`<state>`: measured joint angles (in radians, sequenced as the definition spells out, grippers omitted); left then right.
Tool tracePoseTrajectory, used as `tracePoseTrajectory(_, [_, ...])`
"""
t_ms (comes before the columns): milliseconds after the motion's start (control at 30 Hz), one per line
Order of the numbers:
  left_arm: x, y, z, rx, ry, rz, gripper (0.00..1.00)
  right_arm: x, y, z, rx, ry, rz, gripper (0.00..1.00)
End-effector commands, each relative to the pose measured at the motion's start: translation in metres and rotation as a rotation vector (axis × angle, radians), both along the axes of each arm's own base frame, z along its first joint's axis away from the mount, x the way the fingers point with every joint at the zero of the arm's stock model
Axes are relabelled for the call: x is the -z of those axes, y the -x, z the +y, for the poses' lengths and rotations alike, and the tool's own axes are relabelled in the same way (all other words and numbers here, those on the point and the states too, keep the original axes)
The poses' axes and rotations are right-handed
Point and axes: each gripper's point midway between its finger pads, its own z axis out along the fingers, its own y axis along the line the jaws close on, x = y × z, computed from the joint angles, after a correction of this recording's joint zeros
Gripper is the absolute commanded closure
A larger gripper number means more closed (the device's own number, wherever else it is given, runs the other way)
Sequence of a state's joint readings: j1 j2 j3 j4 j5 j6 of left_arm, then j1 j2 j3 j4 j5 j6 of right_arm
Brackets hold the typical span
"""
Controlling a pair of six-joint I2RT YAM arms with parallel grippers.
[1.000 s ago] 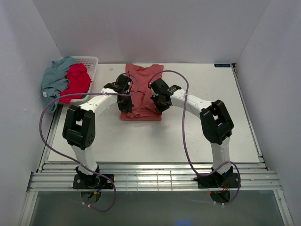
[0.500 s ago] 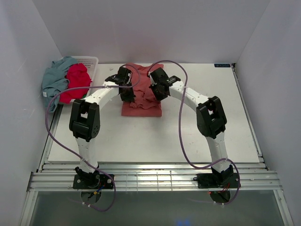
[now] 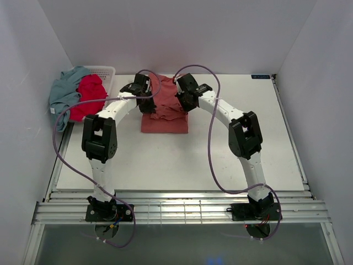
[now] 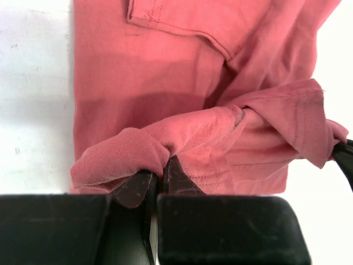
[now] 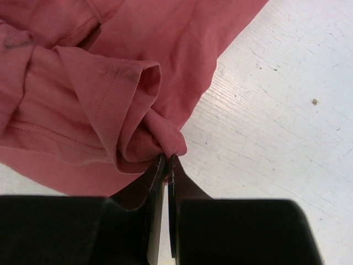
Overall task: Fold and stack the t-shirts
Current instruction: Fold the tshirt
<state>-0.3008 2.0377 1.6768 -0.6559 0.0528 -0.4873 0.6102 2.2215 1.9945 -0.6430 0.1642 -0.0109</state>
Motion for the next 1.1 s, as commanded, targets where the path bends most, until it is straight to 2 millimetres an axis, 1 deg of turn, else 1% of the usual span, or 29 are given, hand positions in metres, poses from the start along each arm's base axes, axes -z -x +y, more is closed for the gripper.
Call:
tracePoseTrajectory(0, [-0.003,-0.021,-0.001,0.021,0.015,-0.061,0.93,0.002,-0.018,-0.009,0.019,0.024,-0.024,0.92])
tracePoseTrajectory(67, [0.001,-0.025,-0.001,0.026,0.013,-0.07,0.93,0.0,-0.025,-0.01,0.028,0.018,-0.035,0.92])
tracePoseTrajectory(100, [0.001,-0.029,0.0,0.033,0.011,-0.088,0.94,0.005,-0.028,-0.012,0.031,0.02,-0.029,0.92])
tracePoseTrajectory(167, [0.003,-0.034,0.0,0.038,0.013,-0.096,0.94,0.005,-0.037,-0.012,0.041,0.011,-0.043,0.92])
tracePoseTrajectory(233, [0.002,-0.04,-0.002,0.047,0.02,-0.117,0.96,0.005,-0.042,-0.013,0.045,0.006,-0.054,0.92])
tracePoseTrajectory(300, [-0.002,-0.046,-0.003,0.053,0.023,-0.144,0.95,0.002,-0.05,-0.013,0.049,0.001,-0.078,0.92])
tracePoseTrajectory(333, [-0.007,-0.05,-0.003,0.05,0.024,-0.161,0.92,0.001,-0.053,-0.014,0.054,-0.001,-0.085,0.89])
tracePoseTrajectory(367, [-0.011,-0.054,-0.003,0.049,0.027,-0.176,0.78,-0.003,-0.057,-0.013,0.057,-0.01,-0.095,0.73])
tracePoseTrajectory(433, [-0.024,-0.062,-0.004,0.044,0.029,-0.215,0.62,-0.011,-0.062,-0.017,0.072,-0.026,-0.108,0.58])
tracePoseTrajectory(467, [-0.039,-0.071,-0.002,0.031,0.02,-0.26,0.42,-0.024,-0.063,-0.017,0.075,-0.04,-0.132,0.48])
tracePoseTrajectory(500, [-0.05,-0.077,0.0,0.019,0.011,-0.291,0.37,-0.033,-0.065,-0.017,0.076,-0.05,-0.15,0.46])
tracePoseTrajectory(533, [-0.063,-0.085,0.009,-0.025,-0.029,-0.33,0.34,-0.041,-0.064,-0.017,0.073,-0.058,-0.165,0.44])
tracePoseTrajectory(567, [-0.09,-0.095,0.013,-0.05,-0.031,-0.393,0.3,-0.061,-0.064,-0.018,0.074,-0.079,-0.197,0.39])
tracePoseTrajectory(600, [-0.106,-0.1,0.017,-0.072,-0.038,-0.432,0.29,-0.071,-0.062,-0.017,0.068,-0.093,-0.214,0.37])
tracePoseTrajectory(633, [-0.121,-0.104,0.021,-0.098,-0.041,-0.464,0.28,-0.075,-0.06,-0.017,0.064,-0.102,-0.219,0.36])
tracePoseTrajectory(667, [-0.142,-0.11,0.028,-0.142,-0.056,-0.513,0.27,-0.09,-0.056,-0.018,0.06,-0.118,-0.237,0.36])
tracePoseTrajectory(700, [-0.158,-0.11,0.03,-0.158,-0.052,-0.545,0.26,-0.088,-0.05,-0.017,0.049,-0.133,-0.215,0.36])
tracePoseTrajectory(733, [-0.166,-0.11,0.031,-0.168,-0.046,-0.561,0.26,-0.088,-0.045,-0.016,0.041,-0.142,-0.206,0.36])
tracePoseTrajectory(767, [-0.17,-0.107,0.027,-0.166,-0.015,-0.561,0.25,-0.096,-0.04,-0.015,0.034,-0.164,-0.207,0.36])
tracePoseTrajectory(800, [-0.168,-0.1,0.024,-0.156,0.009,-0.554,0.26,-0.094,-0.033,-0.01,0.009,-0.192,-0.183,0.36])
tracePoseTrajectory(833, [-0.164,-0.094,0.019,-0.144,0.03,-0.541,0.31,-0.08,-0.023,-0.01,-0.006,-0.196,-0.139,0.37])
tracePoseTrajectory(867, [-0.157,-0.085,0.009,-0.125,0.053,-0.521,0.41,-0.088,-0.017,-0.005,-0.012,-0.241,-0.137,0.4])
tracePoseTrajectory(900, [-0.127,-0.072,0.001,-0.091,0.068,-0.465,0.59,-0.086,-0.006,0.006,-0.061,-0.289,-0.099,0.43])
tracePoseTrajectory(933, [-0.128,-0.059,-0.004,-0.076,0.086,-0.463,0.99,-0.084,0.001,0.012,-0.081,-0.312,-0.081,0.49])
tracePoseTrajectory(967, [-0.116,-0.047,-0.017,-0.044,0.102,-0.437,1.0,-0.079,0.01,0.017,-0.1,-0.333,-0.052,0.63])
tracePoseTrajectory(1000, [-0.088,-0.03,-0.022,-0.028,0.117,-0.38,1.0,-0.077,0.02,0.027,-0.144,-0.37,-0.011,0.71])
tracePoseTrajectory(1033, [-0.088,-0.017,-0.032,0.005,0.157,-0.37,1.0,-0.074,0.027,0.033,-0.169,-0.386,0.019,0.77])
tracePoseTrajectory(1067, [-0.086,-0.009,-0.045,0.036,0.188,-0.375,1.0,-0.066,0.035,0.04,-0.192,-0.399,0.059,0.87])
